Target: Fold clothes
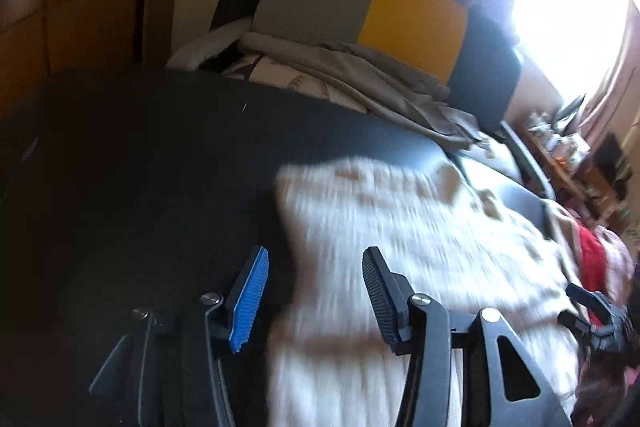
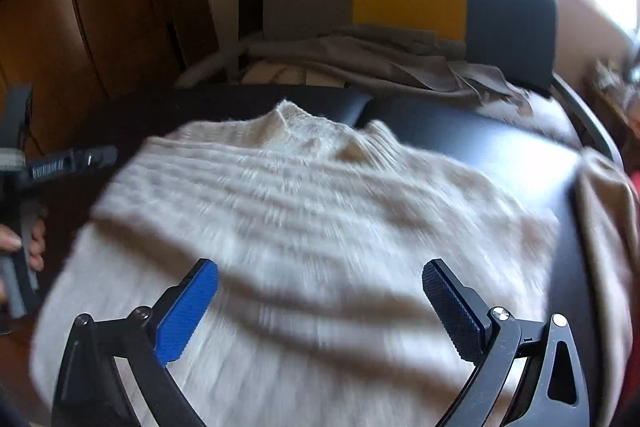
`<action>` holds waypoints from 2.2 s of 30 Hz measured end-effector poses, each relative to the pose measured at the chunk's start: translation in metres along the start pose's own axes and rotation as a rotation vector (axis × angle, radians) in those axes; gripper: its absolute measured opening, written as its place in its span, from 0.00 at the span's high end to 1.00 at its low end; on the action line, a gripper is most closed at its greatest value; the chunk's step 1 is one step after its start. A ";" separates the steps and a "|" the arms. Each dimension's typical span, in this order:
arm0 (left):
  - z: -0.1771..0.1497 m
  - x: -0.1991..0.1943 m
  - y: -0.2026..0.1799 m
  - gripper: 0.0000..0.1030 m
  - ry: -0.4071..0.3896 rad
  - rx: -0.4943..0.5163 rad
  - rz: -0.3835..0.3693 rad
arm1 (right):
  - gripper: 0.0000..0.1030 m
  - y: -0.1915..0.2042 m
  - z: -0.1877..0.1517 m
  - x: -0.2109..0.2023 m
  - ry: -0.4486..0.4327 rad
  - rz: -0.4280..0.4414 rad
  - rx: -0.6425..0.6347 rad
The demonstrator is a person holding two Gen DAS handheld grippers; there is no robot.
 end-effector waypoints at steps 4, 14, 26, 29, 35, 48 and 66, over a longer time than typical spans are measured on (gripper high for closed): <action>-0.061 -0.046 0.032 0.50 0.044 -0.045 -0.074 | 0.00 -0.041 -0.062 -0.056 0.001 0.085 0.193; -0.150 -0.089 0.041 0.46 0.139 -0.041 -0.192 | 0.00 -0.113 -0.199 -0.139 -0.003 0.372 0.628; -0.188 -0.084 0.005 0.36 0.285 0.048 -0.278 | 0.00 -0.048 -0.227 -0.100 0.155 0.731 0.547; -0.195 -0.082 0.001 0.36 0.312 0.062 -0.256 | 0.00 -0.042 -0.227 -0.101 0.138 0.717 0.521; -0.202 -0.077 -0.006 0.38 0.366 0.077 -0.217 | 0.00 -0.015 -0.225 -0.097 0.200 0.600 0.372; -0.207 -0.078 -0.023 0.91 0.413 0.128 -0.296 | 0.71 -0.003 -0.235 -0.093 0.263 0.437 0.308; -0.054 -0.081 -0.057 0.92 0.144 0.034 -0.686 | 0.89 -0.009 -0.098 -0.082 -0.046 0.521 0.309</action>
Point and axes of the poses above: each gripper's, at about its wrist camera, not at the fingertips, and x roughly the way its jaws point, y to its left, z to its top, the point moved 2 cm from there along x, roughly the way its jaws point, and after that the axes turned 1 degree about z, right-handed, at the moved point
